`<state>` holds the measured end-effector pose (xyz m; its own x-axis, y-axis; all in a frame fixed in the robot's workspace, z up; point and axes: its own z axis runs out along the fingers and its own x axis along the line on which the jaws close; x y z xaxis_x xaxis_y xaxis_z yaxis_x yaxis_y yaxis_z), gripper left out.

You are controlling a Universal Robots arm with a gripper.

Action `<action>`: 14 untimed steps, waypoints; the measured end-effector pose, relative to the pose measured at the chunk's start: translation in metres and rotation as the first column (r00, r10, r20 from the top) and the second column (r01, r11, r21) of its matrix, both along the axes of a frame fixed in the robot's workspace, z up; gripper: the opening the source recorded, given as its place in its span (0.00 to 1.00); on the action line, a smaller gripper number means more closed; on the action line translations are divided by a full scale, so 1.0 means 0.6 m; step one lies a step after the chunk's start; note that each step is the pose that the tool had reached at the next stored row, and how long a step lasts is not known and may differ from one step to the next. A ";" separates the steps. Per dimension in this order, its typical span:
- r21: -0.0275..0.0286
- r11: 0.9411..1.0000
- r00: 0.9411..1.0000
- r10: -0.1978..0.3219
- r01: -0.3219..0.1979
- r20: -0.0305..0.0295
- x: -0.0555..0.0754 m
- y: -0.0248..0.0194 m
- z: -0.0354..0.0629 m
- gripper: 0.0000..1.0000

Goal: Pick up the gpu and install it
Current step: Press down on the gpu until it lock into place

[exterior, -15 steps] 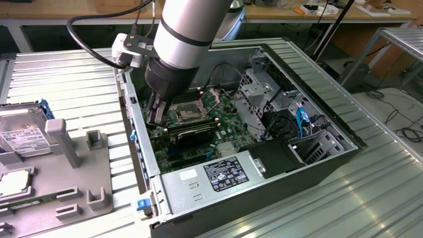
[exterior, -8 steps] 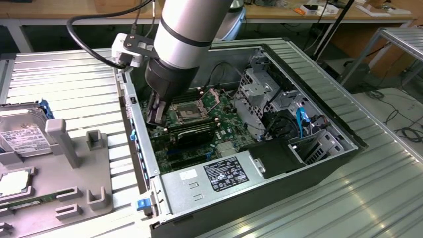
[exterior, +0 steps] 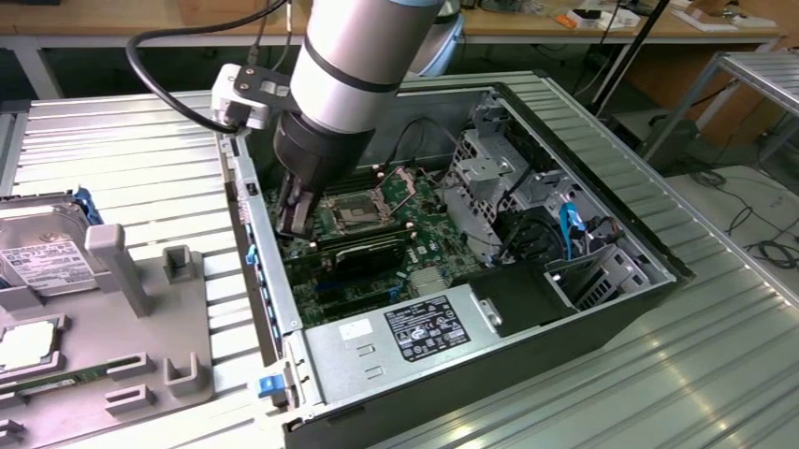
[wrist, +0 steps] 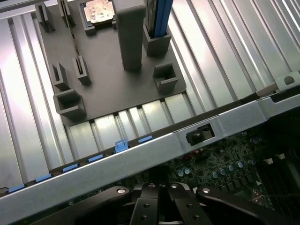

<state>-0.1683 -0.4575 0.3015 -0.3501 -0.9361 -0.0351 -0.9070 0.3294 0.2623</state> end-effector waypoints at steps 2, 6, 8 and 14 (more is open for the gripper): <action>0.000 1.000 1.000 0.000 0.000 0.000 0.000 -0.0001 -0.001 0.11; -0.037 0.999 1.000 0.000 0.000 -0.011 0.000 -0.0001 -0.002 0.11; -0.064 0.998 1.000 0.000 -0.001 -0.018 0.000 -0.0004 -0.001 0.11; -0.067 0.998 1.000 -0.001 -0.001 -0.018 0.000 0.0039 -0.001 0.11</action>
